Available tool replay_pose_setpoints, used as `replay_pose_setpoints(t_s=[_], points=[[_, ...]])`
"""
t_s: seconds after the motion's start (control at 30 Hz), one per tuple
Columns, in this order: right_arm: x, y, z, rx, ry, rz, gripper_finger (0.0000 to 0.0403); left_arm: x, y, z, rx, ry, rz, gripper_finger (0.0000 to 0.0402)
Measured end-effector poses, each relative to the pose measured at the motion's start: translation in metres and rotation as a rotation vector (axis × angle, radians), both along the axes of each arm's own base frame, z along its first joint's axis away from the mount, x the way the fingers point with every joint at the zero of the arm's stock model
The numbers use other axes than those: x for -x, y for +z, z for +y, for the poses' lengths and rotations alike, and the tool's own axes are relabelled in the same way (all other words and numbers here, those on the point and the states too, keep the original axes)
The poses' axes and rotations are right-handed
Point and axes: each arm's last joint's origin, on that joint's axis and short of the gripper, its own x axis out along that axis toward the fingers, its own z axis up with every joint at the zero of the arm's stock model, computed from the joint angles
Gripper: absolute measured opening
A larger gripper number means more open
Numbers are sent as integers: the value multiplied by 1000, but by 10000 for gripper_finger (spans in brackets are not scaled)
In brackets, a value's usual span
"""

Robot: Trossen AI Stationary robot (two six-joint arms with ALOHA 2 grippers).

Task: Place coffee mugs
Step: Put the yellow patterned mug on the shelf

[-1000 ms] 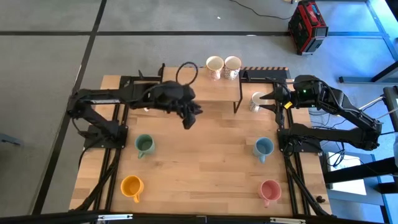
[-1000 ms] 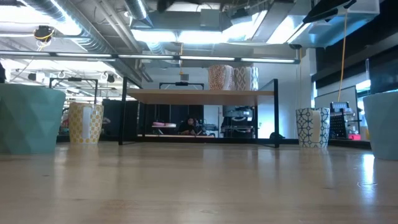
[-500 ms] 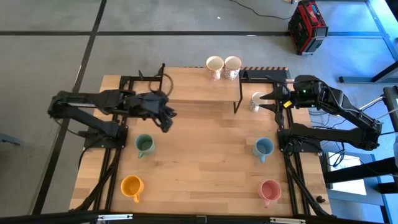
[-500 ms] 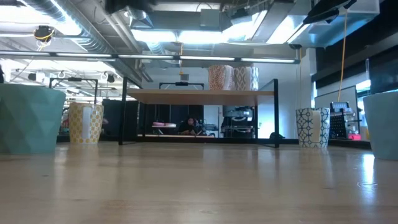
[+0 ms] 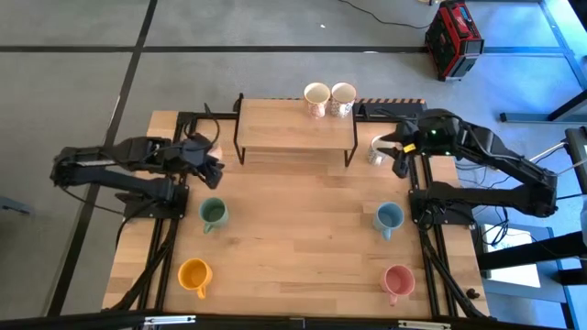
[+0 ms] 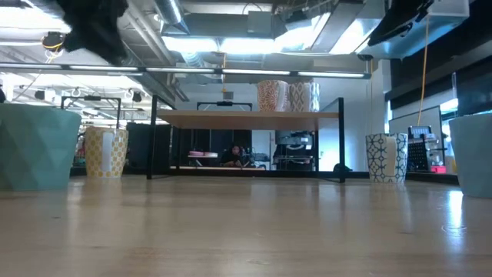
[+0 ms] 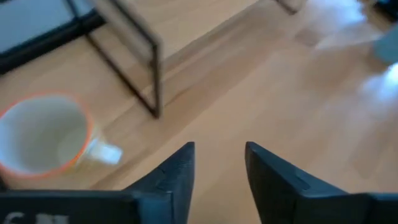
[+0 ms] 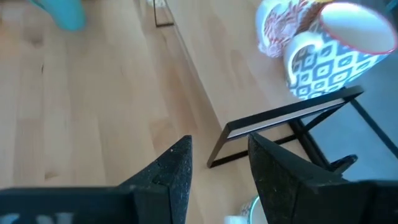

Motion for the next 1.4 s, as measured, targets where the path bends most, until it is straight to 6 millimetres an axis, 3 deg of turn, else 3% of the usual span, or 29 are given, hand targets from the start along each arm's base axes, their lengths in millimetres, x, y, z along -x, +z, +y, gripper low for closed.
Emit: replay_pose_setpoints(t_s=[0.17, 0.33, 0.77, 1.4], points=[[-7, -4, -3, -58, -27, 17, 147, 4, -32, 8, 116, 64, 70, 177], [-8, -5, -4, -54, -44, 22, 147, 1, -61, 14, 174, 118, 112, 182], [-7, -5, -4, -47, -50, 25, 147, 10, -112, 19, 48, 195, 262, 182], [-7, -5, -4, -67, -58, 17, 147, 5, -154, 24, -127, 219, 147, 183]])
